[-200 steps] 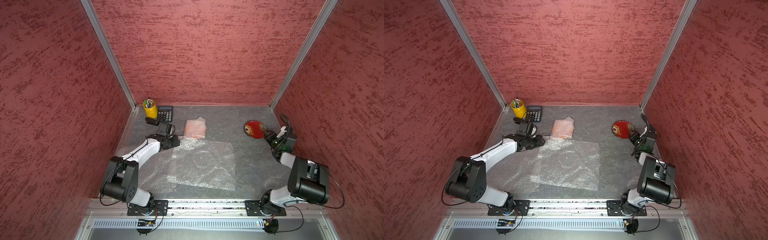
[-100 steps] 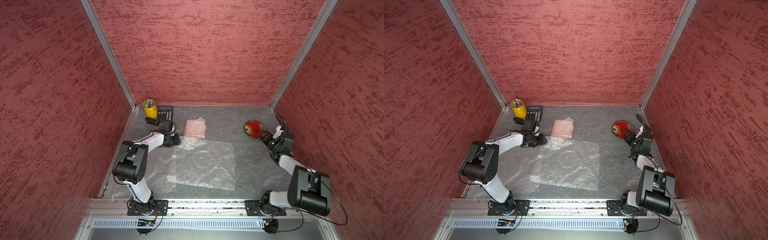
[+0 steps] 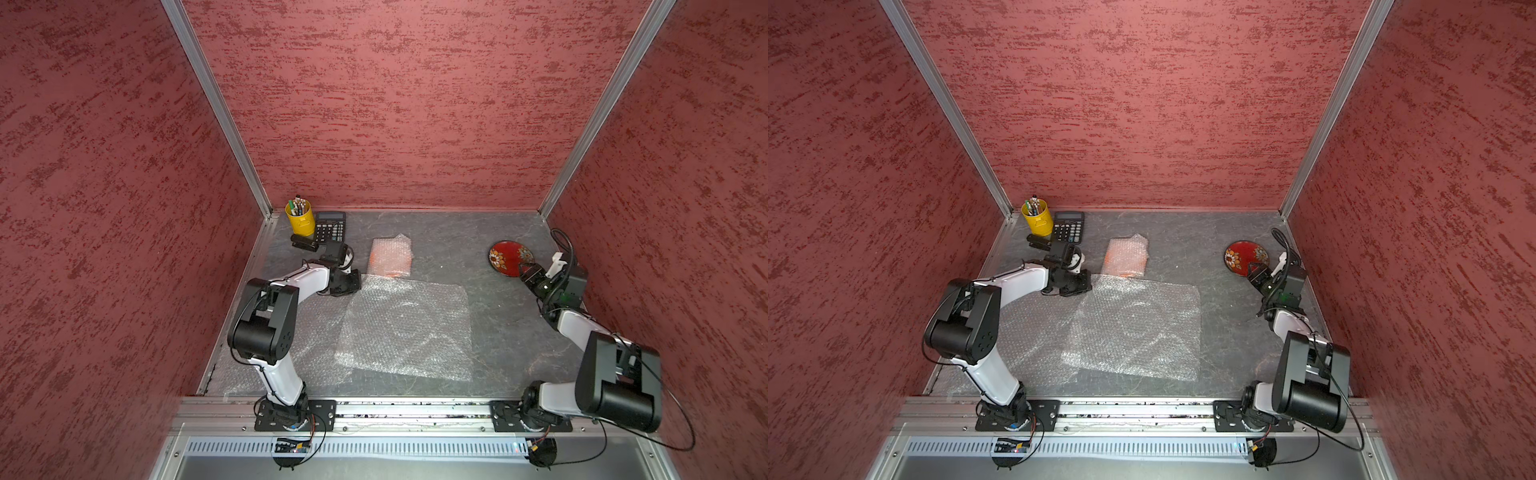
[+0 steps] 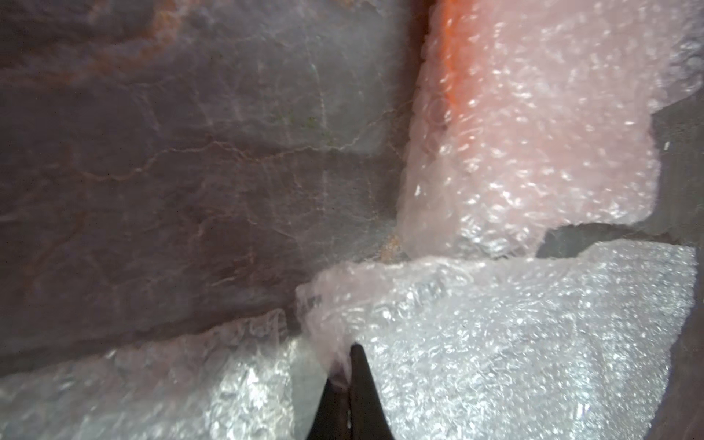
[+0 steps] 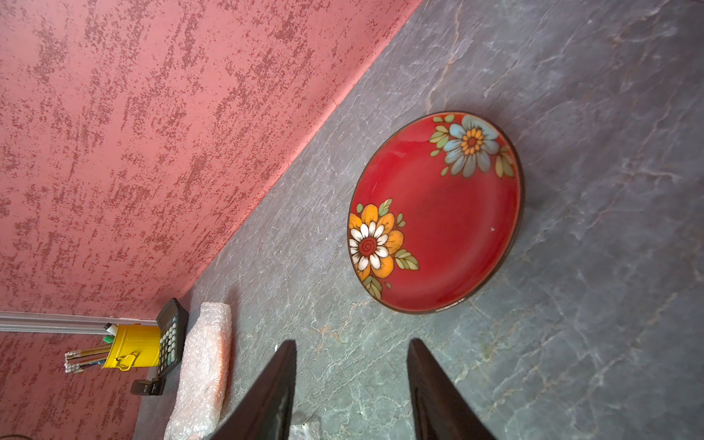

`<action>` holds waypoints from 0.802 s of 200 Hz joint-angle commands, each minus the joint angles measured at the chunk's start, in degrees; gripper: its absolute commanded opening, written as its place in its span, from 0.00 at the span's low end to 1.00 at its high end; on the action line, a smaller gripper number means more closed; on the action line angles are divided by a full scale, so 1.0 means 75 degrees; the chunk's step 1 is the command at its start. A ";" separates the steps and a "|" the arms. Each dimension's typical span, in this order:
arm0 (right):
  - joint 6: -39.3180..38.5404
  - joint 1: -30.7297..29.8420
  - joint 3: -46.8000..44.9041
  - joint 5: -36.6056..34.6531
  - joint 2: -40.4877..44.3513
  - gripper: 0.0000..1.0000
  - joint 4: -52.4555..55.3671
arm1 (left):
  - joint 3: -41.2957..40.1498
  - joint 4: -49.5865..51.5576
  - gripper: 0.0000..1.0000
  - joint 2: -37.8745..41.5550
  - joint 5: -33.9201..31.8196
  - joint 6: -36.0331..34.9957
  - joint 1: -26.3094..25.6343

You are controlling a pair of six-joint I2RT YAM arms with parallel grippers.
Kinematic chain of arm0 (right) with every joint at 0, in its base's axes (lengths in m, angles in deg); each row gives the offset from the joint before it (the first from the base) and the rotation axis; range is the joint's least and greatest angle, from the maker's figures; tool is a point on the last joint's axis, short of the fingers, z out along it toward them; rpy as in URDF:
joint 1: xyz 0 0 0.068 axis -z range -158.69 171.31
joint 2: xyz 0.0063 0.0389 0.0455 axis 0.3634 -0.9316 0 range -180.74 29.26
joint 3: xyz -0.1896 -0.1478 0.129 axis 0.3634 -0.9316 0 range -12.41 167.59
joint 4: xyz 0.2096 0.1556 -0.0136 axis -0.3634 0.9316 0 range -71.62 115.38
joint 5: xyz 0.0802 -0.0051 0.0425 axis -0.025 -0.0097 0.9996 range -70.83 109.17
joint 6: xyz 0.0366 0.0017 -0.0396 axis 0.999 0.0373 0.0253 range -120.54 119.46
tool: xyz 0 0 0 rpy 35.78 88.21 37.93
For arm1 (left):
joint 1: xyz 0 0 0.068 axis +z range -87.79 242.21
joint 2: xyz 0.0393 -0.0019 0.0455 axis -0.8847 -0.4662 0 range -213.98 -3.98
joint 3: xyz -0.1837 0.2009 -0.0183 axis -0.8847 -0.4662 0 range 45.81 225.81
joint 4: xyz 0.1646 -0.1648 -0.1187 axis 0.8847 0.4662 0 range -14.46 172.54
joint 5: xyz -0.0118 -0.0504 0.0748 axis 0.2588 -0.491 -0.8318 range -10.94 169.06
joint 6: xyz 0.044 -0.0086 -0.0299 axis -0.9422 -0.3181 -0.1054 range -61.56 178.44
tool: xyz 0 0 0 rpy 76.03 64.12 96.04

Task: Unpack dinner plates from bubble wrap
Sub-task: Pick up the bubble wrap from the center of the board.

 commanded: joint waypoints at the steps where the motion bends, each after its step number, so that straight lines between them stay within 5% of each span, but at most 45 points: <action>1: -0.0102 -0.0030 -0.0070 -0.0053 0.0080 0.50 0.0042 | 0.0202 0.0706 0.00 0.0775 0.0158 -0.0226 -0.0101; 86: -0.0069 -0.0035 -0.0113 -0.0042 0.0153 0.50 0.0034 | 0.1428 0.3468 0.00 0.3374 -0.1497 -0.0657 -0.0047; 160: -0.0021 -0.0035 -0.0158 -0.0016 0.0211 0.50 -0.0013 | 0.2997 0.4924 0.00 0.3912 -0.3263 -0.1294 0.0887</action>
